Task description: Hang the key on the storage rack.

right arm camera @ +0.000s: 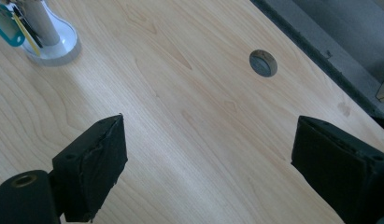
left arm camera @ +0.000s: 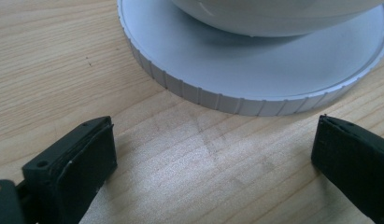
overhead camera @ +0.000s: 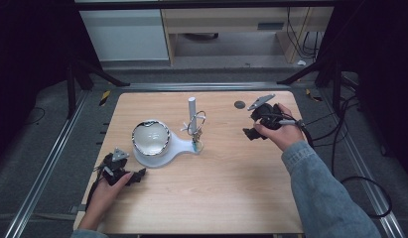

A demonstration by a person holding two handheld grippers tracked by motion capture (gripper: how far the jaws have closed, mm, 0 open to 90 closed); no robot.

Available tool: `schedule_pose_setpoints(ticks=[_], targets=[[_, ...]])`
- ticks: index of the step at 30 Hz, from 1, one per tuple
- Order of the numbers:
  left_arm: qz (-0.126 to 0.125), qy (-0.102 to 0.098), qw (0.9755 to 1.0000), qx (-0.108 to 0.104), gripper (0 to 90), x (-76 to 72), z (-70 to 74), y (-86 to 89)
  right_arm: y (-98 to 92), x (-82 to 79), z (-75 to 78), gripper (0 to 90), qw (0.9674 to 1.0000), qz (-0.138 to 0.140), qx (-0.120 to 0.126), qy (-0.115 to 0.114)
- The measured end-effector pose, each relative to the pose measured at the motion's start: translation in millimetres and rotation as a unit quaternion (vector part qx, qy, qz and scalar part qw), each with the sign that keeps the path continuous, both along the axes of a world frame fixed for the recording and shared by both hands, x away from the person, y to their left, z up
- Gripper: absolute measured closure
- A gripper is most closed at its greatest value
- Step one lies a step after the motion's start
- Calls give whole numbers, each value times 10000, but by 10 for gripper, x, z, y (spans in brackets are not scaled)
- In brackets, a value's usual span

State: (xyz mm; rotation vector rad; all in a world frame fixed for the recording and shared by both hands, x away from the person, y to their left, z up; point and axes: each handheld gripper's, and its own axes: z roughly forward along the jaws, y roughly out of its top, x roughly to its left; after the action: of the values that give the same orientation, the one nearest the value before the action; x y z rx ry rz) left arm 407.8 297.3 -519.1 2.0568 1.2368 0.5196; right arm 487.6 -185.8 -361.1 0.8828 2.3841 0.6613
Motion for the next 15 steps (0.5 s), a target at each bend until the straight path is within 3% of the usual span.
schedule_pose_setpoints(ticks=[15], targets=[[10, 2, 10000, -2, 0, -7, 0, -3, -266, -217, -478, 116, 9996, -153, 115, 199]])
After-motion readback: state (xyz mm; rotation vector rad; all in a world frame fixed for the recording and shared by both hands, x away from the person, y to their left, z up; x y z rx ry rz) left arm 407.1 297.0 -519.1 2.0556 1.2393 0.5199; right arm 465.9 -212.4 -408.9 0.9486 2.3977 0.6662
